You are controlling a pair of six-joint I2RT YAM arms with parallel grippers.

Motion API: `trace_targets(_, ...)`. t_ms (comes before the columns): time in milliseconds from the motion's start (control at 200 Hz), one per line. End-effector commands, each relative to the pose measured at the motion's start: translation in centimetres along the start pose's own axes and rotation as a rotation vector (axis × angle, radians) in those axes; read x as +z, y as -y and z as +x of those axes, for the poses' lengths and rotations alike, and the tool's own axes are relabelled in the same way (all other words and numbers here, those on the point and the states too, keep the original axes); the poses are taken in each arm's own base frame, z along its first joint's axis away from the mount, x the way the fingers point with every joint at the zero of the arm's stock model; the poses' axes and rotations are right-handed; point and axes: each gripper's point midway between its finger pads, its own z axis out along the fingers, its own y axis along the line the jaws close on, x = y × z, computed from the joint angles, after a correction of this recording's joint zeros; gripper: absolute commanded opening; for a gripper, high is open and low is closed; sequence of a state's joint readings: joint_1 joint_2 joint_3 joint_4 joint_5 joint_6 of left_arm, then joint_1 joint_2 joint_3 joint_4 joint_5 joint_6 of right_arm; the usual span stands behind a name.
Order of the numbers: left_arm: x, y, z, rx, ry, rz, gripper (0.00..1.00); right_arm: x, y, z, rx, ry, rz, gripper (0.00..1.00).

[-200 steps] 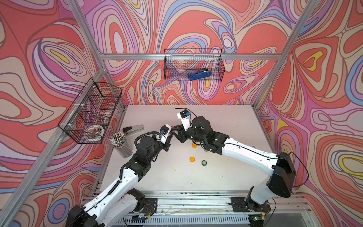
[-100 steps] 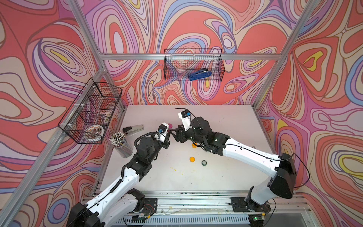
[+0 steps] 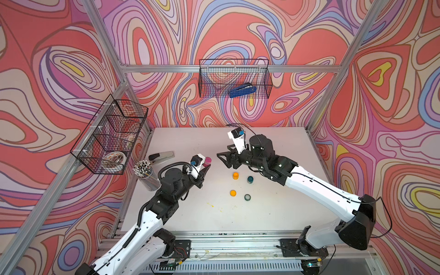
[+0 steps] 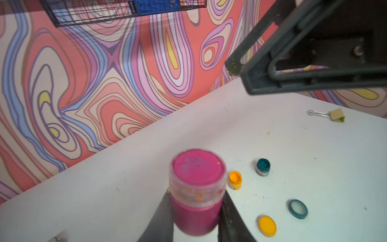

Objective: Close the paint jar lid
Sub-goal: Screw the lid onto the paint jar.

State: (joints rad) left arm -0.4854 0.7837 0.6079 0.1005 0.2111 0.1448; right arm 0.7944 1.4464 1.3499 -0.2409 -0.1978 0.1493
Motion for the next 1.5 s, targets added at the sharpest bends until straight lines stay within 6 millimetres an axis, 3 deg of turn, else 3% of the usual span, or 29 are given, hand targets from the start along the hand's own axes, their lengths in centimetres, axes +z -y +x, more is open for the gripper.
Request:
trace_targets(0,-1.3,2.6,-0.9,-0.01,-0.006,0.149,0.28,-0.2,-3.1,0.4,-0.084,-0.043,-0.174,0.72)
trace_targets(140,-1.8,3.3,-0.6,0.0,-0.011,0.186,0.28,-0.2,-5.2,1.1,-0.128,-0.082,-0.308,0.69)
trace_targets(436,-1.6,3.4,-0.4,0.004,-0.014,0.19,0.28,0.3,-5.9,1.7,-0.111,-0.103,-0.364,0.61)
trace_targets(876,-1.8,2.8,-0.7,0.015,0.0,0.155,0.28,1.2,-6.2,3.4,-0.096,-0.16,-0.376,0.55)
trace_targets(987,-1.7,2.8,-0.7,0.014,-0.002,0.153,0.28,1.3,-6.4,3.4,-0.093,-0.163,-0.379,0.46)
trace_targets(1247,-1.9,2.7,-0.8,0.017,0.004,0.144,0.28,1.9,-6.7,3.7,-0.093,-0.177,-0.382,0.42)
trace_targets(1492,-1.9,2.6,-0.9,0.02,0.011,0.137,0.27,2.3,-6.8,4.0,-0.079,-0.184,-0.388,0.31)
